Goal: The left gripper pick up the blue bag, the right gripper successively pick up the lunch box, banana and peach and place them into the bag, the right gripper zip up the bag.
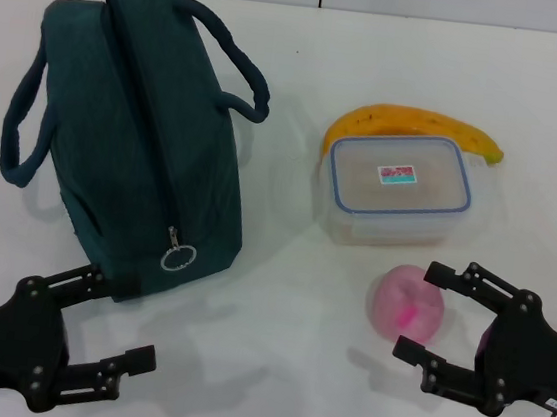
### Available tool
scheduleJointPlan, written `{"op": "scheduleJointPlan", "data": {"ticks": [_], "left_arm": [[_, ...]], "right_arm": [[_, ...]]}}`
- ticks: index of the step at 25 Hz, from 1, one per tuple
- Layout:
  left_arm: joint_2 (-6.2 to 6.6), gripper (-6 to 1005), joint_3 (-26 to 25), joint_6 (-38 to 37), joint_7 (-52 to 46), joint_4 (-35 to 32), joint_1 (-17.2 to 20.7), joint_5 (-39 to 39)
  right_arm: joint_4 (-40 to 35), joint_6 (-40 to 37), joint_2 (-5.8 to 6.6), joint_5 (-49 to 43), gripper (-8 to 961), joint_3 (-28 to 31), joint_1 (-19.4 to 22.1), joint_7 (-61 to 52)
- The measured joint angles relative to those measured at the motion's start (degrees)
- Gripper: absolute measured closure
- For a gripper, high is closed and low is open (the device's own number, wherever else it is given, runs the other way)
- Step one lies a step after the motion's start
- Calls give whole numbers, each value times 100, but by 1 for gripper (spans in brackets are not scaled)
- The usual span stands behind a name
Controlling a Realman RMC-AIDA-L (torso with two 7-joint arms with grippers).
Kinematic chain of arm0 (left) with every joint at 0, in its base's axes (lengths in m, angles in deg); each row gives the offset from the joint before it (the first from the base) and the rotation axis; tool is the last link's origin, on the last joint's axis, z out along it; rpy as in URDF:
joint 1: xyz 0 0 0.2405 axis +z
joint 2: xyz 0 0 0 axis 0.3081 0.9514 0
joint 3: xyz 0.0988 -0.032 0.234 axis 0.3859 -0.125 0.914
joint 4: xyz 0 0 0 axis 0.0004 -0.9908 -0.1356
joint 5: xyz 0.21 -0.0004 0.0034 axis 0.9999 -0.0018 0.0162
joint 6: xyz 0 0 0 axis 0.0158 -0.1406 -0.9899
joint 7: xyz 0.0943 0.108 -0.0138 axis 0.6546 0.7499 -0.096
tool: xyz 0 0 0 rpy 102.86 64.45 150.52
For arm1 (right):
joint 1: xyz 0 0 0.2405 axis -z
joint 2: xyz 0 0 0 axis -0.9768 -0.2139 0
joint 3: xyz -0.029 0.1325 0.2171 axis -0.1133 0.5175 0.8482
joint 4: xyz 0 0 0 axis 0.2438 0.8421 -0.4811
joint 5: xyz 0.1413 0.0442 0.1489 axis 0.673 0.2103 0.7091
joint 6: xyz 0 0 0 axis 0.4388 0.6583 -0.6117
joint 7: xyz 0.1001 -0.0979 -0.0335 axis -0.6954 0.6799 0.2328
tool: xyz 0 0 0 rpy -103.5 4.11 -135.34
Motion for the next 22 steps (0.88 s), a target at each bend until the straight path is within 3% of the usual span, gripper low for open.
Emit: {"op": "scheduleJointPlan", "data": {"ticks": [15,18,22], "left_arm": [[-19,204,-4,-16,-107,8,-1,-81],[14,207,-23,-50,-886,87,-21,-444],[160,212,-38,-52,-2331,123,-152,-823]], "right_arm": [[2,-29,-4,8,138,-21,13,-50],[8,-29,-5,8,138,-22,13,-50],[51,-77,-26,8,138,-22,-7,-51]]}}
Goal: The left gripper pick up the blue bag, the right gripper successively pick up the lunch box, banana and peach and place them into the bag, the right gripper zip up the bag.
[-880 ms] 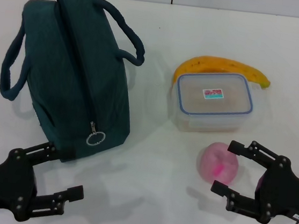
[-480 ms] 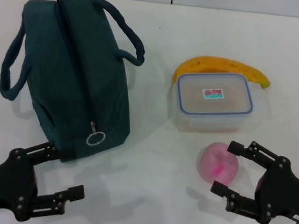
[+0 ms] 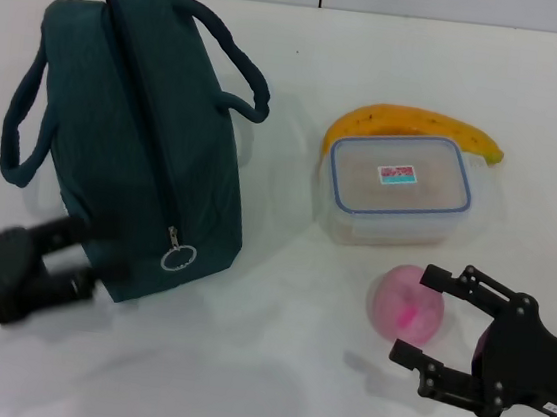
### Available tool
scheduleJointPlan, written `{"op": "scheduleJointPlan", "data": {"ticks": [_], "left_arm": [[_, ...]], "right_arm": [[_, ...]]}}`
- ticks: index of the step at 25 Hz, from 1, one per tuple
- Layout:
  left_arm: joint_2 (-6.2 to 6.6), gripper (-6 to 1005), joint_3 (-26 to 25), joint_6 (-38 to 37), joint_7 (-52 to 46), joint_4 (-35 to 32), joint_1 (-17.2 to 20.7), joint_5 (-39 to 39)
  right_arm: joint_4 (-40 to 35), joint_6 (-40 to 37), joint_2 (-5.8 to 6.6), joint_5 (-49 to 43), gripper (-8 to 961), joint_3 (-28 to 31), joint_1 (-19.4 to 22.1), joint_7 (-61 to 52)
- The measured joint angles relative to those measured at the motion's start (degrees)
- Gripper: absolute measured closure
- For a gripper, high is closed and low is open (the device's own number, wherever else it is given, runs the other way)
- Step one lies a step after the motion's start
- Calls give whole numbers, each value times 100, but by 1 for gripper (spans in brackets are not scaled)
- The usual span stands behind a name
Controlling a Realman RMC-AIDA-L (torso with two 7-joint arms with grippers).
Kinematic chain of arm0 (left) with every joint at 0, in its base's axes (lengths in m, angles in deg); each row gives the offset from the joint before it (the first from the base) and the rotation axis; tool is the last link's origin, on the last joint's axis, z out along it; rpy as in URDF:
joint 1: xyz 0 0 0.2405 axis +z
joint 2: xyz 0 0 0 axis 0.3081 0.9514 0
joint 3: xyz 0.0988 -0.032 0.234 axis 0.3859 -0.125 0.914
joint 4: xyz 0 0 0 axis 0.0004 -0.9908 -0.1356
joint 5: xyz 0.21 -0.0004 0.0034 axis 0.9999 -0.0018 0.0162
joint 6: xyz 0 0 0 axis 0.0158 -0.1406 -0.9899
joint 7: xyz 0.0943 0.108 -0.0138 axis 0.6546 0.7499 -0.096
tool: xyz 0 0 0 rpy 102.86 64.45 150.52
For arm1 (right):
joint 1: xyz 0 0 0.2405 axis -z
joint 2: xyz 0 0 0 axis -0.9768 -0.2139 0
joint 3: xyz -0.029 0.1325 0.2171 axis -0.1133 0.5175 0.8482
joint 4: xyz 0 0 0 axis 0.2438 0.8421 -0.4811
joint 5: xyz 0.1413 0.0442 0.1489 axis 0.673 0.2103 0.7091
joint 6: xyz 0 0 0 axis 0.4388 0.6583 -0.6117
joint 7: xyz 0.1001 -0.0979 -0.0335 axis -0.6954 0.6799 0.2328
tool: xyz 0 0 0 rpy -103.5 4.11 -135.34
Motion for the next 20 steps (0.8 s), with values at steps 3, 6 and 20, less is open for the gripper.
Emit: {"op": "scheduleJointPlan", "data": {"ticks": [3,6,20], "left_arm": [[125,215,-144,-55,-1182,5,-160,-295],[185,218,-202,-191,-1559,-6,-201,-525],[726,240,-698,205,-4066,-831,-681,-1169]], "right_arm": [[11,-38,-7,35,138,5,-3,-17],[30,-47,-7,118,138,3,-5,-33],[160,-121,-3,206,139,0,-15,-60]]}}
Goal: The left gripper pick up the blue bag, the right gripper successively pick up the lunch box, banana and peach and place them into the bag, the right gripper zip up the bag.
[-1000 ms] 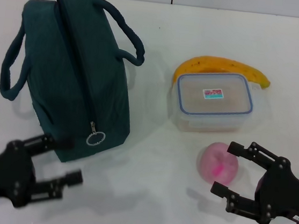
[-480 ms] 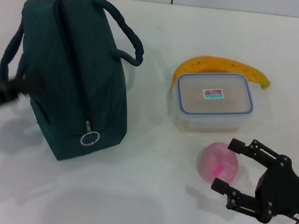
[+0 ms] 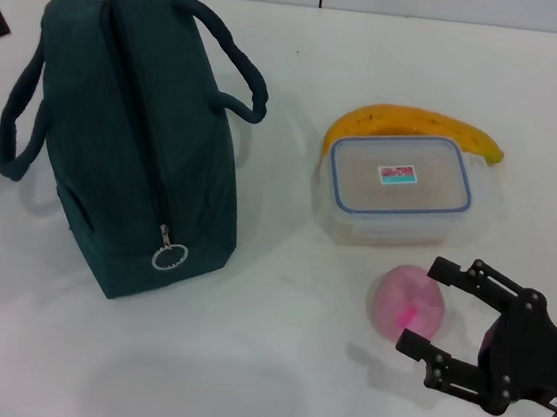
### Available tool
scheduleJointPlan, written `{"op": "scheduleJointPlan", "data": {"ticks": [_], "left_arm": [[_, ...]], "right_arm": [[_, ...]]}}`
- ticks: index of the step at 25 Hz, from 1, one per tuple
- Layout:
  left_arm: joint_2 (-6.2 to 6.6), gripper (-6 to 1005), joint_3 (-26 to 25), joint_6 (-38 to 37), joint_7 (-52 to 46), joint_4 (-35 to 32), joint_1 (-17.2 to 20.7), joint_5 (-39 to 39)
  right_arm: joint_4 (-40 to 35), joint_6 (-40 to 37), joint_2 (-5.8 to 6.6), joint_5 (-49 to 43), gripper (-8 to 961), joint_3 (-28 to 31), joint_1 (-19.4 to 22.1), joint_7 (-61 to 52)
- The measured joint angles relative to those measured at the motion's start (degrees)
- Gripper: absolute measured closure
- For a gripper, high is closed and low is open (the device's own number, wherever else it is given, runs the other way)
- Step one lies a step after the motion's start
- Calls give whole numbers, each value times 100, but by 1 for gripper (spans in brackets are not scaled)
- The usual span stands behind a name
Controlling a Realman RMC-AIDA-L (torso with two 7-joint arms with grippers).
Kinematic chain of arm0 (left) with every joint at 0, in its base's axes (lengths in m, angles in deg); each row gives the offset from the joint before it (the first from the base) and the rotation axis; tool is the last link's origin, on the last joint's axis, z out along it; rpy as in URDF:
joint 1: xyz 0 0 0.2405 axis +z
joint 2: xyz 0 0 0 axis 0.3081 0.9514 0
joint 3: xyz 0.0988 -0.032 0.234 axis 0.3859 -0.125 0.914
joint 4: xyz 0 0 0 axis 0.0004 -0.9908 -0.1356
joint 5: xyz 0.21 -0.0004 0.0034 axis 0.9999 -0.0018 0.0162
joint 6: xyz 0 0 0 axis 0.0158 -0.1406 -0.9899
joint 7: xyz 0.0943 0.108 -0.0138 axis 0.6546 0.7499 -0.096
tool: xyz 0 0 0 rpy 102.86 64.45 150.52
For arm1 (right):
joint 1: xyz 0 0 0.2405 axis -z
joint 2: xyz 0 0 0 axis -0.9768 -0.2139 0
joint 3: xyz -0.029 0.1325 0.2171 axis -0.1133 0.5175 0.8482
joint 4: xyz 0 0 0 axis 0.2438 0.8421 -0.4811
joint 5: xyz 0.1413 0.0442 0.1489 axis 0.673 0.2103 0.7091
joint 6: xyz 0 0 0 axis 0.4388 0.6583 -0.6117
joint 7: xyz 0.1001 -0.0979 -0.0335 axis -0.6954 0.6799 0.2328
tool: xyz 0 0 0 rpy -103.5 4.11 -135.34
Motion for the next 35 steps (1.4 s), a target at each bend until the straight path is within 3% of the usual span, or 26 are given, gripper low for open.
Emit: {"op": "scheduleJointPlan", "data": {"ticks": [4,9,12,16,26,33,35], "left_arm": [[135,254,47,347,-1061,-814,-330,944],[141,253,66,417,-2304,-2122,-882,2554],[150,253,289,334,-2743,-2478,-1123,2945],[236,253,755,341,-3063,-2518,-1261,3033],[153,252,803,487,-3096,-2080,-1642,3339],[146,254,791,575,-2974,-2008,-1683,3375],[146,305,768,588,-2766,-2003,-1660,3350]], "right_arm": [[1,-41,0,2,139,1,1,-1],[10,-50,-1,5,139,1,1,-15],[11,-50,-1,5,139,0,1,-18],[12,-50,0,5,140,0,1,-19],[11,-8,7,5,140,4,27,-19],[18,-15,9,4,140,5,28,-19],[19,-23,9,4,140,10,27,-19]]}}
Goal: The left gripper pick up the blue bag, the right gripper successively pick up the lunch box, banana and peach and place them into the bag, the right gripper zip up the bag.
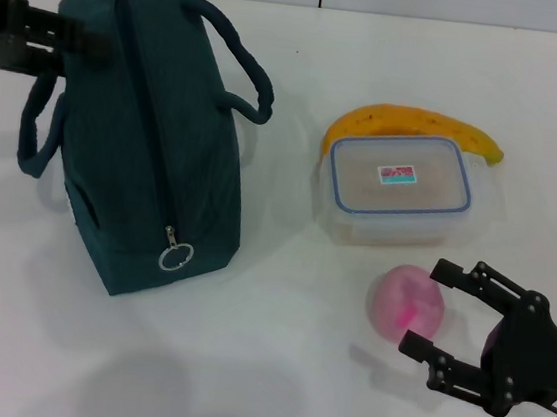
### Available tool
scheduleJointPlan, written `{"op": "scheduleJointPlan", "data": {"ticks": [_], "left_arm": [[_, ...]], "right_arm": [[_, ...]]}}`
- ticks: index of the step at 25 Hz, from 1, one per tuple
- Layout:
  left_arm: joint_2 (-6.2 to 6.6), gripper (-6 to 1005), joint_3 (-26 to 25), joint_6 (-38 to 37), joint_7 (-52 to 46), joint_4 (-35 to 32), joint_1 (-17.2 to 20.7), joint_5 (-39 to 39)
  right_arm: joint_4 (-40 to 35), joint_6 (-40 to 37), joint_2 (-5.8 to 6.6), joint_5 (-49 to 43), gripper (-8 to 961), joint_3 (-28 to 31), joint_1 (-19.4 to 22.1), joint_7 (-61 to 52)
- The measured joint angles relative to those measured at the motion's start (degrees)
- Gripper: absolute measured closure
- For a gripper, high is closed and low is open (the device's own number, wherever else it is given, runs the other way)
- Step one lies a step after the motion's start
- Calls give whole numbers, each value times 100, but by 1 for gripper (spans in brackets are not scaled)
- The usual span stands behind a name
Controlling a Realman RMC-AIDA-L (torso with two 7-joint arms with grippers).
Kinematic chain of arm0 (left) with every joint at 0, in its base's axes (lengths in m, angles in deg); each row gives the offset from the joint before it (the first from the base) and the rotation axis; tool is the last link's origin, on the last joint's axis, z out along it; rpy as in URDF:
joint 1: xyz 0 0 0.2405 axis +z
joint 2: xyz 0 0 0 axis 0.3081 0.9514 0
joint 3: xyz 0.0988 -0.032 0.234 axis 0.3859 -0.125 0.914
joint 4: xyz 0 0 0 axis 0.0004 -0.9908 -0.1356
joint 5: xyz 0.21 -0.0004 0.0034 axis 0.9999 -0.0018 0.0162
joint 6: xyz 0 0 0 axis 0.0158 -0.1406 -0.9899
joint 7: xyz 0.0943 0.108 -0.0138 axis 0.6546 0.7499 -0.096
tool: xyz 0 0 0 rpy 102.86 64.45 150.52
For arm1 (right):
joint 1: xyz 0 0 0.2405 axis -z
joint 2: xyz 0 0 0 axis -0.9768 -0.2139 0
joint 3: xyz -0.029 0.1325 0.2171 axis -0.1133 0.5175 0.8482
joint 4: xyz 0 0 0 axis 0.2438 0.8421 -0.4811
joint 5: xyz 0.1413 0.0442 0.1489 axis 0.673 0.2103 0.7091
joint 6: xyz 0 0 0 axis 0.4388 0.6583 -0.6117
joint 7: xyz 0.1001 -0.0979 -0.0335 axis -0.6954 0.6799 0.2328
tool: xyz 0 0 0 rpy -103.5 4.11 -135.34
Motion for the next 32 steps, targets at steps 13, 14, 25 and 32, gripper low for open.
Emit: {"op": "scheduleJointPlan", "data": {"ticks": [13,14,25,32], "left_arm": [[-18,595,124,26,249,52,-26,47],[-22,616,136,25,233,53,-31,53],[-26,944,154,-16,44,44,1,-136],[-40,960,152,-198,33,57,68,-455]], "right_arm": [[0,-20,0,0,141,0,0,-27],[1,-22,0,0,141,-3,0,-43],[154,-351,1,511,141,26,13,-736],[571,-374,34,1840,142,36,32,-2758]]}}
